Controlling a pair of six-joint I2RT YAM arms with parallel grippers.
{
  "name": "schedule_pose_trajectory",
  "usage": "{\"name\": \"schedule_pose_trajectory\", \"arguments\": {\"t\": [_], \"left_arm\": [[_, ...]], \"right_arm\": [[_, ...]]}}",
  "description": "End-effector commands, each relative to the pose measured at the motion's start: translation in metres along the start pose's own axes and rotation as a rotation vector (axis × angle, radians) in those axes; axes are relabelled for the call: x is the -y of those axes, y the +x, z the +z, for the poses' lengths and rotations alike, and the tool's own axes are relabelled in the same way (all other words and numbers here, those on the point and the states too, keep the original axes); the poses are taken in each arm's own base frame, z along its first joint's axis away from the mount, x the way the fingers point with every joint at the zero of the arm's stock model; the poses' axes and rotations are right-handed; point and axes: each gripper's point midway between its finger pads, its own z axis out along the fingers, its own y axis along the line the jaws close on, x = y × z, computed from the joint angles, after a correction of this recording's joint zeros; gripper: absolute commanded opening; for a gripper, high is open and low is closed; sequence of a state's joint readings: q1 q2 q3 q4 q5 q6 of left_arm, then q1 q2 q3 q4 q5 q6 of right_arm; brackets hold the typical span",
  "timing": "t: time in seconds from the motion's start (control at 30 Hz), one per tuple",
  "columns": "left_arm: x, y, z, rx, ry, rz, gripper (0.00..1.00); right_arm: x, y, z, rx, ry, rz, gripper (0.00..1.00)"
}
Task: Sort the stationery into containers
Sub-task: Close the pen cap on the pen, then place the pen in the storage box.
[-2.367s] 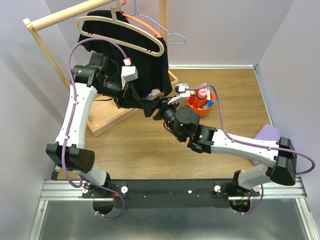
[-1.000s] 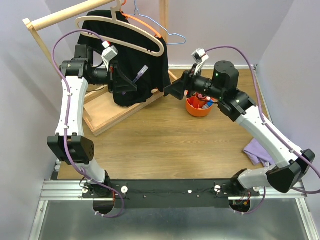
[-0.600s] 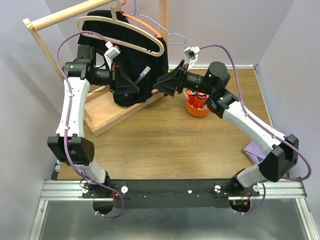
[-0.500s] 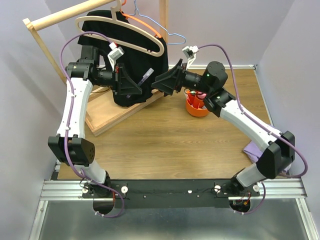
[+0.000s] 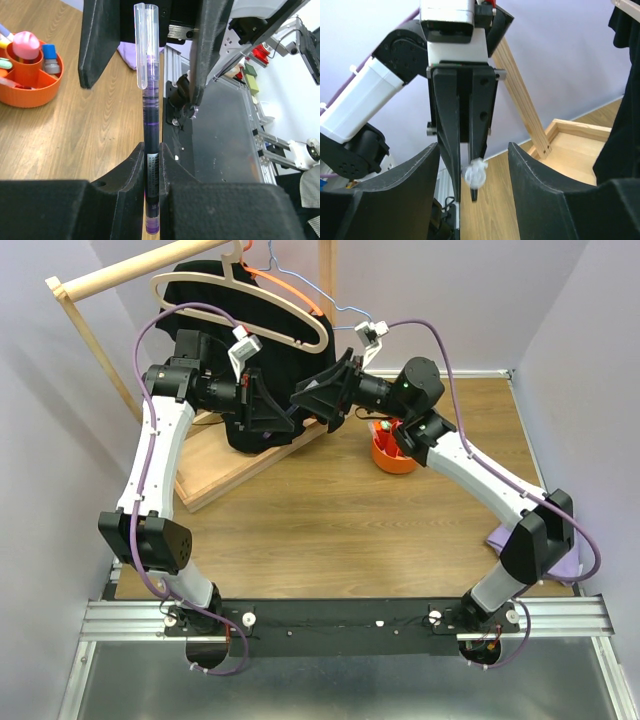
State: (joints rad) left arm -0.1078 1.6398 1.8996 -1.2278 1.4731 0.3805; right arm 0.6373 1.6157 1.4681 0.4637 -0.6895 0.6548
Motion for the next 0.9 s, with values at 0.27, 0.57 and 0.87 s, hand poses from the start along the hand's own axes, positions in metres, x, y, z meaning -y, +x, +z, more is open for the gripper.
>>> {"name": "schedule_pose_trajectory", "arguments": {"t": [0.27,0.57,0.87], "left_arm": [[0.039,-0.014,0.007,0.057,0.193,0.014,0.0],[0.031,-0.02,0.006,0.06,0.179,0.051,0.0],[0.026,-0.027,0.002,0.067,0.17,0.075,0.0]], "right_arm": [[-0.001,-0.001,0.015,0.028,0.015,0.017,0.5],[-0.005,0.001,0.005,0.029,0.061,0.034,0.61],[-0.002,0.002,-0.004,0.037,0.12,0.031,0.45]]}}
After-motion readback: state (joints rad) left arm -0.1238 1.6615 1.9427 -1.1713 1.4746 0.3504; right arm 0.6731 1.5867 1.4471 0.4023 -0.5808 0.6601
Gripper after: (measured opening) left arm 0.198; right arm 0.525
